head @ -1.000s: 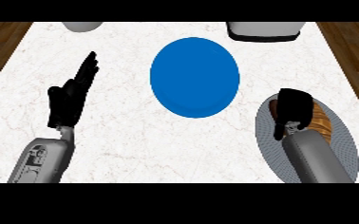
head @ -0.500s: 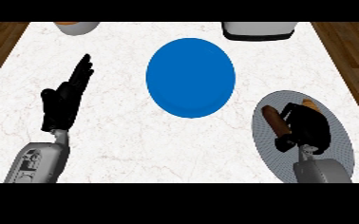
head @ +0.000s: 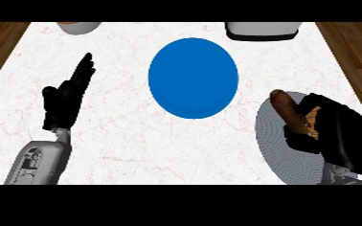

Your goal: Pick the sweet potato from the placemat and place it in the plate

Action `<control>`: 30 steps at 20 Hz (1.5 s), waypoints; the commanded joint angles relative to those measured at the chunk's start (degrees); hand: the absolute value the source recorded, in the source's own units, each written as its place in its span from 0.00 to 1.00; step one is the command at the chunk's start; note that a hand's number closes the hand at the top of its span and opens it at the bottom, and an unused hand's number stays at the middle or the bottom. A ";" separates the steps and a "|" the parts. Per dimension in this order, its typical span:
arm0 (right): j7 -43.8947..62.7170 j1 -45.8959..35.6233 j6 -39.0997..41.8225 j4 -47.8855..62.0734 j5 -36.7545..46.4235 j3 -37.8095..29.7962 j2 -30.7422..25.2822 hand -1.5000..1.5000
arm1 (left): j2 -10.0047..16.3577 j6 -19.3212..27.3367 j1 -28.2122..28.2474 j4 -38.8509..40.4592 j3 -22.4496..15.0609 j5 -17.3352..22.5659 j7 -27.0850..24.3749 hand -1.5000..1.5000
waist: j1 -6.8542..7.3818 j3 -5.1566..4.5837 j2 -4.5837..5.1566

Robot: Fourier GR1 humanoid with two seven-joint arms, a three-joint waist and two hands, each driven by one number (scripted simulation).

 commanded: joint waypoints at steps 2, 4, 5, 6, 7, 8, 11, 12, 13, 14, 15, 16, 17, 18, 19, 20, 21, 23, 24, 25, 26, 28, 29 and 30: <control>-4.51 -1.00 -3.32 -5.87 -1.50 2.32 1.03 1.00 | -1.07 -0.06 0.29 -1.37 -0.96 -0.57 1.45 0.50 | 1.05 0.06 0.21; -2.35 -8.85 -0.66 -3.16 -1.09 3.71 2.66 1.00 | -0.47 0.21 -4.62 4.06 0.19 -1.92 -0.32 0.50 | 1.15 0.02 0.48; -2.72 -6.65 2.26 -7.91 -3.73 3.67 2.00 1.00 | -1.91 0.94 0.92 -0.77 -1.07 -1.83 -0.50 0.50 | 1.28 0.03 0.25; 1.04 -9.94 3.36 -5.89 -0.77 6.63 4.93 1.00 | -3.13 1.69 1.52 1.15 -1.50 -2.68 -3.61 0.50 | 1.41 0.00 0.34; -1.34 -12.95 2.25 -1.63 -3.72 4.06 4.75 1.00 | -1.60 0.47 -0.37 -2.27 -1.25 -2.19 1.06 0.50 | 1.60 0.04 0.35; 2.83 -14.55 5.41 -3.48 -2.51 6.78 7.19 1.00 | -0.51 -1.42 -1.00 0.08 0.30 -0.66 -0.14 0.50 | 1.49 0.01 0.36; 2.27 -18.22 2.40 5.75 -2.54 6.39 10.48 1.00 | -0.16 -2.34 -1.81 1.53 1.61 -0.47 -1.28 0.50 | 1.41 0.03 0.44; 4.72 -22.19 4.24 6.71 -2.36 5.69 11.48 1.00 | -1.31 -2.07 1.31 -0.72 0.38 -0.68 -1.73 0.50 | 1.62 0.02 0.40; 3.32 -20.30 -0.99 11.78 -2.62 8.15 11.59 1.00 | -0.52 -1.46 0.83 -3.83 0.25 -1.41 1.21 0.50 | 1.87 0.05 0.41; 4.98 -25.11 -3.26 16.47 -4.42 8.58 11.63 1.00 | -1.41 -2.28 1.04 -1.17 0.29 -0.42 -1.18 0.50 | 2.31 0.04 0.59; 4.56 -30.71 1.68 17.54 -5.63 4.75 11.66 1.00 | -1.16 -1.52 -1.99 1.89 0.86 -1.71 -1.08 0.50 | 1.79 0.03 0.58; 4.36 -28.97 -1.43 19.65 -5.77 6.66 11.69 1.00 | -2.37 -0.45 -0.32 -7.06 -1.43 -1.88 6.17 0.50 | 2.11 0.07 0.40; 1.62 -32.66 -4.01 25.48 -7.52 3.46 11.71 1.00 | -2.34 -0.14 -0.66 -3.30 -0.59 -2.59 2.32 0.50 | 2.11 0.06 0.57; 0.99 -32.12 -6.03 27.15 -7.39 5.61 11.72 1.00 | -2.72 -0.89 0.80 -2.48 -0.45 -2.24 0.81 0.50 | 1.87 0.05 0.51; 2.44 -35.70 -9.23 33.75 -8.99 5.83 11.73 1.00 | -1.83 -2.55 -0.89 -0.31 -0.25 -1.55 -0.28 0.50 | 2.64 0.05 0.83; 7.15 -40.04 -7.15 34.01 -9.48 7.91 11.74 1.00 | -2.22 -1.48 -0.69 -4.91 -1.02 -1.92 4.87 0.50 | 2.82 0.05 0.58; 3.72 -38.19 -10.24 36.64 -9.83 8.20 11.75 1.00 | -3.11 -1.13 1.06 -1.97 -0.87 -2.81 0.74 0.50 | 2.05 0.04 0.54; 3.45 -42.52 -7.13 44.45 -6.85 6.29 11.76 1.00 | -2.07 -2.22 0.21 -3.63 -0.24 -1.65 1.79 0.50 | 2.61 0.03 0.70; 3.90 -41.94 -10.65 48.66 -5.32 8.55 11.77 1.00 | -3.10 -0.71 0.53 -4.19 -1.41 -3.12 2.06 0.50 | 3.19 0.04 0.85; 4.29 -44.02 -10.10 50.11 -5.48 8.44 11.77 1.00 | -4.03 0.16 0.23 -3.74 -2.14 -4.21 2.30 0.50 | 2.54 0.04 0.69; 4.20 -45.16 -9.52 53.89 -4.37 7.91 11.77 1.00 | -3.59 -0.61 0.49 -2.65 -1.29 -3.39 0.12 0.50 | 2.89 0.02 0.88; 2.52 -47.32 -13.75 62.09 -5.77 7.33 11.77 1.00 | -5.41 0.41 -0.79 -2.27 -2.87 -4.52 1.01 0.50 | 3.36 0.05 1.11; 4.74 -47.61 -18.47 63.55 -11.31 7.52 11.77 1.00 | -1.84 -3.08 -4.96 -0.16 0.67 -1.65 1.72 0.50 | 3.97 0.07 1.37; 6.15 -48.70 -17.05 63.75 -14.94 9.07 11.77 1.00 | -3.35 -1.04 -4.90 1.18 -0.46 -3.76 1.49 0.50 | 3.30 0.06 1.04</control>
